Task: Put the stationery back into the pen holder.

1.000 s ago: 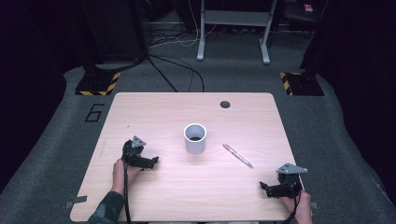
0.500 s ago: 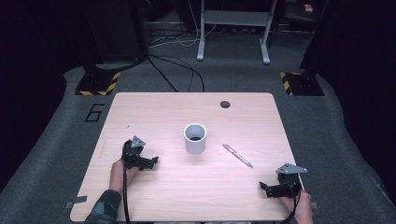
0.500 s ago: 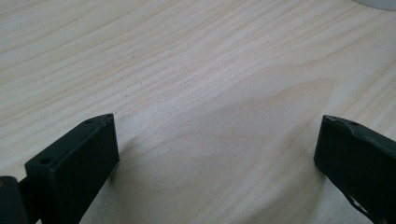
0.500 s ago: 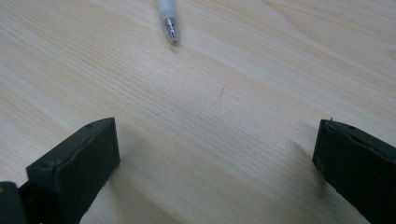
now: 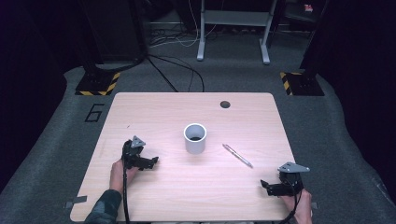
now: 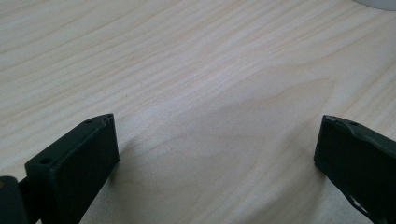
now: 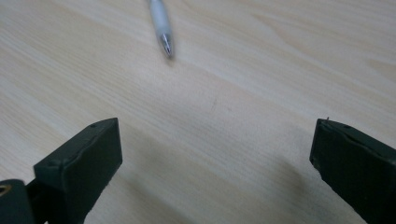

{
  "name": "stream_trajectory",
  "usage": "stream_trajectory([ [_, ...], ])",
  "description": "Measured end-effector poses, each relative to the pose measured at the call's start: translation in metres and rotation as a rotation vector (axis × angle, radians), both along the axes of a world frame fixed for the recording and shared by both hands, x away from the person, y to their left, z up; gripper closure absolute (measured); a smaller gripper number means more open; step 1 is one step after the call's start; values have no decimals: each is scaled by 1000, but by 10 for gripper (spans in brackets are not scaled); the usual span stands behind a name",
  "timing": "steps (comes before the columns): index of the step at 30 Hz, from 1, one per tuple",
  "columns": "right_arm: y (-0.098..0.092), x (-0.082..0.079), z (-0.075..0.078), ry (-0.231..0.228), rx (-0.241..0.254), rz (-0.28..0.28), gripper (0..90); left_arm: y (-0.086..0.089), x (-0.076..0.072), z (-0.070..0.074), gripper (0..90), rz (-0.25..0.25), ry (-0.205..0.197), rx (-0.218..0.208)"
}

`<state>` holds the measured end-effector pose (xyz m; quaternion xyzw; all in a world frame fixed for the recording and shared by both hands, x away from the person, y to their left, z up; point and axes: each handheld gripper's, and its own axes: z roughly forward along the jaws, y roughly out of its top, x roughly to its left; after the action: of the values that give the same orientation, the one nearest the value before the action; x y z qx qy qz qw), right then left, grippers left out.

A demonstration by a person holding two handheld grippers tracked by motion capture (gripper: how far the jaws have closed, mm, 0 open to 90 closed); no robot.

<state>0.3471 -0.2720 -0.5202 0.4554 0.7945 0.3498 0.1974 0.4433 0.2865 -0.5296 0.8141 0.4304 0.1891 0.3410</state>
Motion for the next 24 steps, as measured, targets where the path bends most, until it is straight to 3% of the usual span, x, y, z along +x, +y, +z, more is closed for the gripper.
stream_trajectory([
  [14,21,14,32,-14,57,73,42,0,0,0,0,-2,2,2],
  [17,28,21,36,-26,71,83,43,0,0,0,0,-3,2,2],
  [24,41,37,37,1,82,111,51,0,0,0,0,-1,1,0],
])
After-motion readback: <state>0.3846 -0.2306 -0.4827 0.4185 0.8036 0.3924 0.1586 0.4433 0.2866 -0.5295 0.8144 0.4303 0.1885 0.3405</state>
